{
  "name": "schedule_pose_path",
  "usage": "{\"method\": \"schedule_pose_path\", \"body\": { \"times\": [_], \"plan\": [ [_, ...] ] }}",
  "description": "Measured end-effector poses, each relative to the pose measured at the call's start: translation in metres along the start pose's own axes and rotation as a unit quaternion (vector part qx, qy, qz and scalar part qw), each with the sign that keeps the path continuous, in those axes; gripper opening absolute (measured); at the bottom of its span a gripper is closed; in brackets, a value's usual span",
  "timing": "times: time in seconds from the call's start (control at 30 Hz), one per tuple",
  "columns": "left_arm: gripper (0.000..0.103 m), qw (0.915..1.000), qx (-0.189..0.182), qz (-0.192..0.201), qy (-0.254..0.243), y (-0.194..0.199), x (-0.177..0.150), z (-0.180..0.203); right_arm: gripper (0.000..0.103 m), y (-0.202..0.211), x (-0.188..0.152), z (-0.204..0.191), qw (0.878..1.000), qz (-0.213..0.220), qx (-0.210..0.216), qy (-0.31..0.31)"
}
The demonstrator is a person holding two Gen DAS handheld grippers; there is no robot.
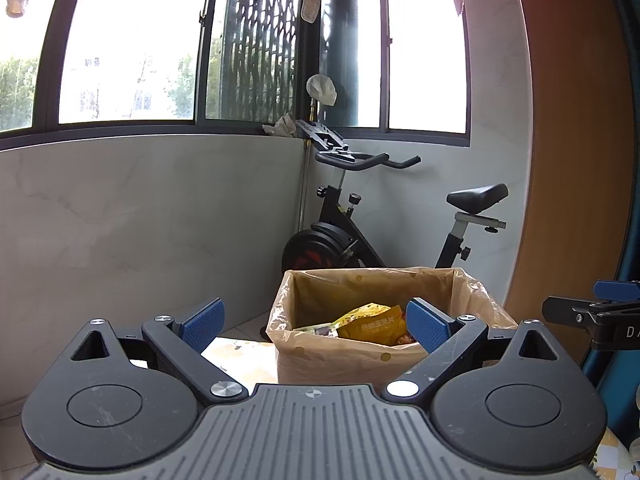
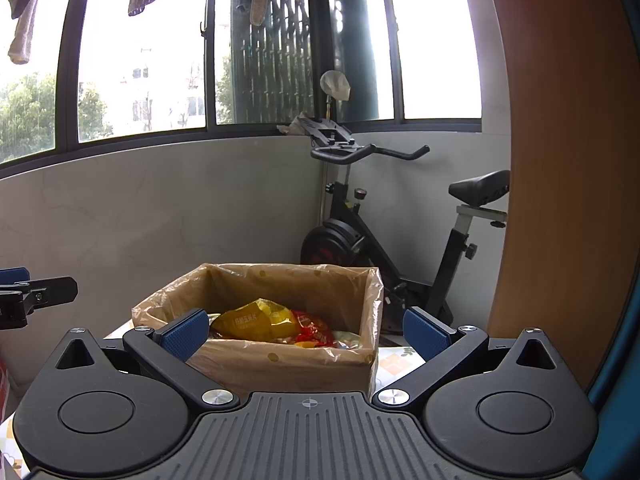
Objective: Organize snacks
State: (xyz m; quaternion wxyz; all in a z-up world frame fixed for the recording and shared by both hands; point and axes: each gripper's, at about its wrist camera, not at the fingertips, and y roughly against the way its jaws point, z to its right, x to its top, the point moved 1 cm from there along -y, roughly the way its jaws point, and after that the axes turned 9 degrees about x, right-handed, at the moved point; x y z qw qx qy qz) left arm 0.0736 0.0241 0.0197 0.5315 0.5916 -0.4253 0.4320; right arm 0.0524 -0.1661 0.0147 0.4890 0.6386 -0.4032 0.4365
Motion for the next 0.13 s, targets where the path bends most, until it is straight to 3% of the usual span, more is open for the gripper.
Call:
{"method": "schedule_pose_path", "body": {
  "times": [0.13],
  "plan": [
    [0.098,1.0000,0.000,0.001,-0.002,0.0001,-0.0002,0.0004,0.103,0.0000,0.0000,0.0000,1.000,0.000,0.000,0.000]
  ]
}}
